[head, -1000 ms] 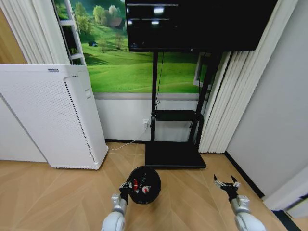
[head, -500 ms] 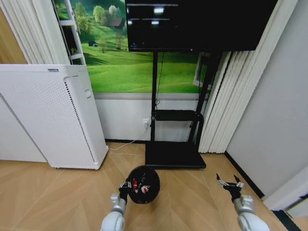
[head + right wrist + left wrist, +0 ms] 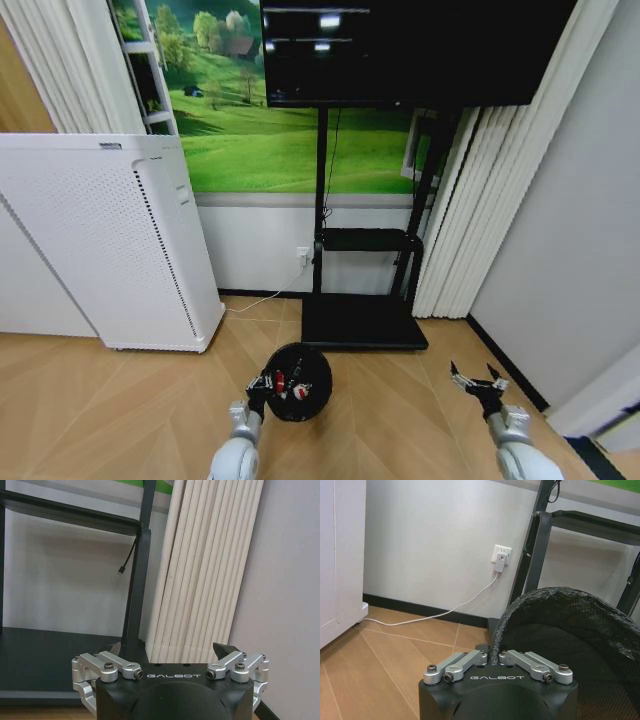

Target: Pick up the trash bin and place the garbage on the floor into it.

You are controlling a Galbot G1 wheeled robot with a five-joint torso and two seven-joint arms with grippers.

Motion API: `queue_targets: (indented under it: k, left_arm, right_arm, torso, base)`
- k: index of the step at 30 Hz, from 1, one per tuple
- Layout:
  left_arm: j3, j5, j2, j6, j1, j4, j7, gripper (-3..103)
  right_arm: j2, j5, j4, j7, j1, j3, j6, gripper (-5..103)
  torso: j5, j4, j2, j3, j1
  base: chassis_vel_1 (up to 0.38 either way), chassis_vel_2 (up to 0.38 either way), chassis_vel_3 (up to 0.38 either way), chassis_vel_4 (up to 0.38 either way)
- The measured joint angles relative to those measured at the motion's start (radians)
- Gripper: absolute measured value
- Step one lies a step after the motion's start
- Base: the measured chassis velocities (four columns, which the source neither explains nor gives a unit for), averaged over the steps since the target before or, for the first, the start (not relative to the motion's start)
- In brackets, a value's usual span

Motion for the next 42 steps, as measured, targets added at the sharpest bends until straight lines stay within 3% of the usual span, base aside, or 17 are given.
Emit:
queue_targets:
  k: [42]
  left_arm:
    - [-0.029,-0.014,0.004,0.001,0.077,-0.088,-0.007,4]
  right_arm:
    - [0.001,-0.001,-0.002,0.002,0.001,-0.002,0.003,100]
  torso:
    - [0.0000,0.0003,0.000,0.000,0.000]
  base:
    - [0.026,0.028,-0.023,-0.028]
